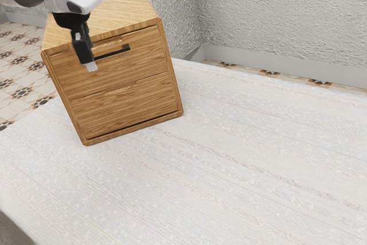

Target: Pull the drawer handle with one arm to open the drawer

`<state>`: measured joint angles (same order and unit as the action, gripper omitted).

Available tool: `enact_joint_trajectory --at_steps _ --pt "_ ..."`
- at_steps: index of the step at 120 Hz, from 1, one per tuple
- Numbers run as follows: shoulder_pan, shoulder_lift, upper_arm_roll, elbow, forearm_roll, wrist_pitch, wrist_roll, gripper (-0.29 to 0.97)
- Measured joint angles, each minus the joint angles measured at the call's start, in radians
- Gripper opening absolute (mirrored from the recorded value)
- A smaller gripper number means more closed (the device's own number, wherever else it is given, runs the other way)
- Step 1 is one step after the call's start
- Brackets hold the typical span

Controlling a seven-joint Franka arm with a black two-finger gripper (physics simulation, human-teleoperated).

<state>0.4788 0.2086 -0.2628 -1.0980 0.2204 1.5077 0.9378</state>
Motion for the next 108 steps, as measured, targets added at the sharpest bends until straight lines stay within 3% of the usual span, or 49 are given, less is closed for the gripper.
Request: enact_joint_trajectory --at_steps 18,35,41,51,63,108 --pt "-0.064 0.018 0.018 -0.042 0.161 0.117 0.091 0.67" --pt "-0.062 0.058 0.031 -0.033 0.216 0.193 0.139 0.56" --pt "-0.063 0.065 0.035 -0.031 0.202 0.209 0.139 0.53" --pt "-0.063 0.069 0.098 -0.030 0.098 0.228 0.117 0.56" --pt "-0.060 0.082 0.117 -0.020 0.035 0.244 0.089 0.52" --pt "-0.068 0.116 0.116 0.007 0.024 0.283 0.011 0.35"
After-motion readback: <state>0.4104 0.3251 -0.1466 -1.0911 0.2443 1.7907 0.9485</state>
